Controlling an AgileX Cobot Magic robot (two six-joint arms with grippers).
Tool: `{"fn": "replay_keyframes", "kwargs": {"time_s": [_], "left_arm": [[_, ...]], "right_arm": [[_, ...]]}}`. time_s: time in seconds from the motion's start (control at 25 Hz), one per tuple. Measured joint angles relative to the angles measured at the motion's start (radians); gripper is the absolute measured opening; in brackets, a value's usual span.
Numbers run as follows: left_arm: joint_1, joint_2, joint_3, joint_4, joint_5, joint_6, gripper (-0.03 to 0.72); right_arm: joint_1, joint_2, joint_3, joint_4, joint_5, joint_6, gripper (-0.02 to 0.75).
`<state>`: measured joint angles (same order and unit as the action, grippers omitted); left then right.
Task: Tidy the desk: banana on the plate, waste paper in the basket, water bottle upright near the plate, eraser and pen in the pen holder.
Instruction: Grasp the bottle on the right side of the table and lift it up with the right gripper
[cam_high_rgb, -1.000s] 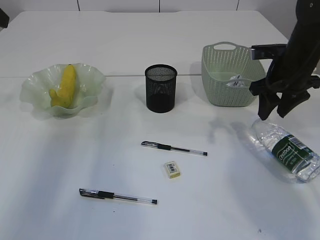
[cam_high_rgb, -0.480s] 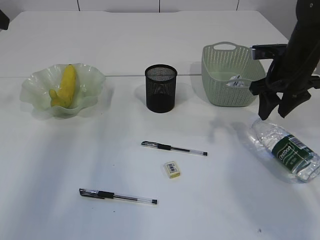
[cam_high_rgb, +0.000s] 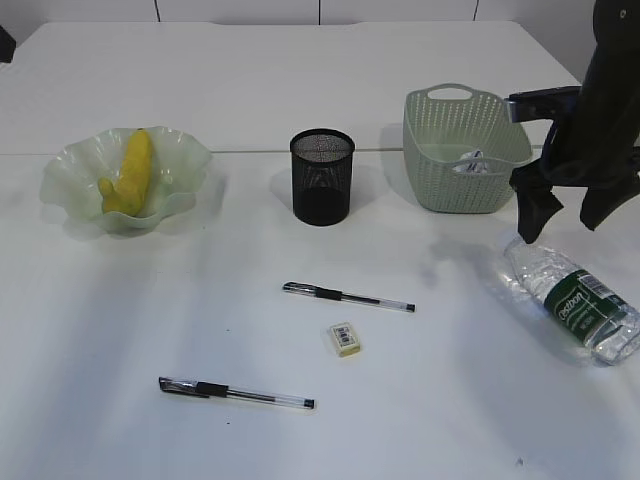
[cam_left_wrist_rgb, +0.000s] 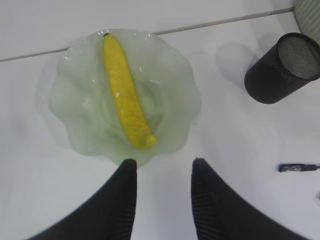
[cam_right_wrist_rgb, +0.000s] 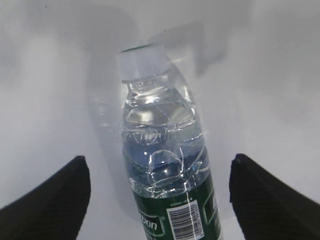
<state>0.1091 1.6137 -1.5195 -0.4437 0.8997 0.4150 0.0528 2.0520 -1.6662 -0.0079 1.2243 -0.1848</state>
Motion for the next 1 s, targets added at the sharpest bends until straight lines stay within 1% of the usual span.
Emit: {"fn": "replay_keyframes", "kwargs": {"time_s": [0.24,0.52,1.0], "left_arm": [[0.000,0.000,0.000,0.034,0.004,0.000,0.253],[0.000,0.000,0.000,0.051,0.007,0.000,0.253],[0.000,0.000,0.000,0.055,0.014,0.000,0.254]], "right_arm": [[0.000,0.000,0.000,-0.001,0.000,-0.049,0.643],[0.000,0.048,0.000,0.002,0.000,-0.077,0.615],[0.000,0.130,0.000,0.000,-0.008,-0.103,0.594]]}}
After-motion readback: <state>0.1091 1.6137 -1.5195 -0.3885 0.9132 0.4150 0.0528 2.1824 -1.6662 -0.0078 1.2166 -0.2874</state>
